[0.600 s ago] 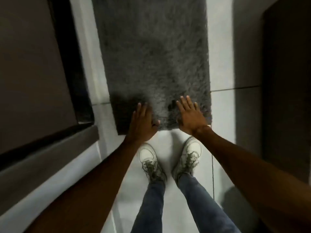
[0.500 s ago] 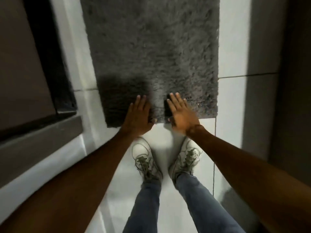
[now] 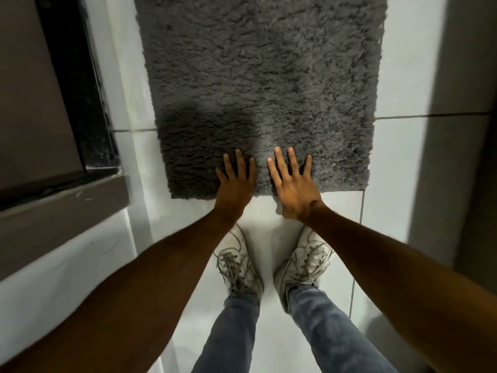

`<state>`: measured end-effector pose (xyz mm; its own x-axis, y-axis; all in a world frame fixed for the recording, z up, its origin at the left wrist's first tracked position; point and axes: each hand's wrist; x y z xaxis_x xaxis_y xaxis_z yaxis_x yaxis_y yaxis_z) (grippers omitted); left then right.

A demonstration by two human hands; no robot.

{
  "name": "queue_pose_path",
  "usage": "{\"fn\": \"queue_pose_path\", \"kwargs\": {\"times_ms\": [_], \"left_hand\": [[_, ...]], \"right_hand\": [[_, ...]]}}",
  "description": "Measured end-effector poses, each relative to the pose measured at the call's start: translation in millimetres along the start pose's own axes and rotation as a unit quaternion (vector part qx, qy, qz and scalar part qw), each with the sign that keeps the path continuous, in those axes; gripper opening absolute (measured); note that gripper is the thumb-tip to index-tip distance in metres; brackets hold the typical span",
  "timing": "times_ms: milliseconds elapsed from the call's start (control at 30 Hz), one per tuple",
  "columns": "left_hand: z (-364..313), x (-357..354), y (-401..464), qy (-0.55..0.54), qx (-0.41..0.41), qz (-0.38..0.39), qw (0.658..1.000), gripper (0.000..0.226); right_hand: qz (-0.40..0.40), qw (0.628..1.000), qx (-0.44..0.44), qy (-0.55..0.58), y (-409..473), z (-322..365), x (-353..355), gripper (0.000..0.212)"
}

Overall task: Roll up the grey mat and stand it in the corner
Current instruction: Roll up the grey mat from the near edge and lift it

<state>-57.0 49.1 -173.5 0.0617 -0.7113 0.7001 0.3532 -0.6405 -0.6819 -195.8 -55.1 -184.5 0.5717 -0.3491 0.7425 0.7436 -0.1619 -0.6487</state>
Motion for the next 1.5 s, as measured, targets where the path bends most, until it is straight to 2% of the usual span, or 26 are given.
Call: {"fn": "queue_pose_path", "kwargs": {"times_ms": [133,233,300,367,433,533,600,667,733,800,867,900,1000,1067,1167,1267,1367,1433,1500], "left_hand": [[-14.9,2.2,1.9,0.026,0.037,-0.033,0.998,0.048],[-21.8,2.3,4.6,0.0,0.044,-0.015,0.999,0.044],[-13.9,8.4,2.6,-0.025,0.036,-0.002,0.999,0.043],[3.3,13.7,10.1,-0.093,0.014,-0.007,0.996,0.052],[25.1,30.8,24.7,-0.165,-0.016,-0.006,0.986,0.054],[46.1,66.5,49.7,-0.218,-0.004,-0.031,0.975,0.025],[46.6,79.3,64.9,-0.256,0.027,-0.018,0.966,0.009],[45.7,83.6,82.6,-0.283,0.077,-0.038,0.955,0.012],[41.8,78.3,91.3,-0.25,0.119,-0.093,0.956,0.034],[36.9,64.7,85.6,-0.234,0.144,-0.189,0.943,0.046],[34.8,42.3,76.1,-0.229,0.108,-0.267,0.93,0.05],[37.4,29.3,71.0,-0.225,0.096,-0.272,0.931,0.054],[57.2,-0.8,60.6,-0.2,0.08,-0.233,0.948,0.076],[71.7,-11.8,56.2,-0.157,0.028,-0.22,0.962,0.084],[83.2,-8.8,51.2,-0.121,-0.03,-0.222,0.967,0.076],[86.2,1.8,43.8,-0.14,-0.087,-0.215,0.963,0.072],[89.1,12.7,45.4,-0.216,-0.157,-0.149,0.952,0.067],[82.7,16.9,51.3,-0.21,-0.151,-0.12,0.958,0.065],[72.9,19.5,55.8,-0.145,-0.09,-0.136,0.976,0.063]], "right_hand": [[-0.01,0.999,-0.011,-0.033,4.5,5.2,-5.3,0.104],[-0.005,0.998,-0.053,-0.037,11.3,15.8,-4.7,0.086],[-0.011,0.999,-0.053,-0.006,14.5,17.7,0.4,0.074],[-0.005,0.997,-0.05,0.057,16.9,8.2,17.7,0.07],[-0.039,0.995,-0.056,0.071,20.6,-2.8,45.0,0.058],[-0.145,0.987,-0.062,0.036,31.5,-16.2,76.5,0.039],[-0.219,0.972,-0.08,0.039,31.8,-23.0,80.5,0.044],[-0.248,0.965,-0.077,0.03,28.6,-30.1,74.3,0.052],[-0.199,0.979,-0.038,0.035,25.0,-37.8,61.2,0.061],[-0.122,0.992,-0.015,0.028,22.0,-46.4,48.0,0.069],[-0.097,0.995,-0.023,0.011,24.8,-53.3,44.5,0.076],[-0.1,0.994,-0.043,0.011,28.1,-55.1,46.4,0.082],[-0.114,0.988,-0.103,0.018,36.1,-60.2,55.6,0.09],[-0.133,0.985,-0.106,0.019,32.1,-60.0,52.4,0.077],[-0.157,0.981,-0.111,0.031,20.9,-56.6,50.9,0.052],[-0.1,0.988,-0.083,0.078,9.5,-62.0,52.8,0.052],[0.001,0.992,-0.046,0.114,5.7,-75.3,54.2,0.065],[0.006,0.994,-0.067,0.086,3.1,-78.3,54.5,0.072],[-0.081,0.989,-0.11,0.055,-3.3,-64.0,51.2,0.072]]}}
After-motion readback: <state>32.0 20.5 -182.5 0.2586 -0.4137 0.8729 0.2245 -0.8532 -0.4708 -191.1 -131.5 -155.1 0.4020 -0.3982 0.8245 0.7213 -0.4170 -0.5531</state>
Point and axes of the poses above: each hand's wrist, its own y-axis towards the middle knuckle, its own x-axis out of the back of the hand, z = x × y, and after that the axes turned 5 degrees about x, right-handed
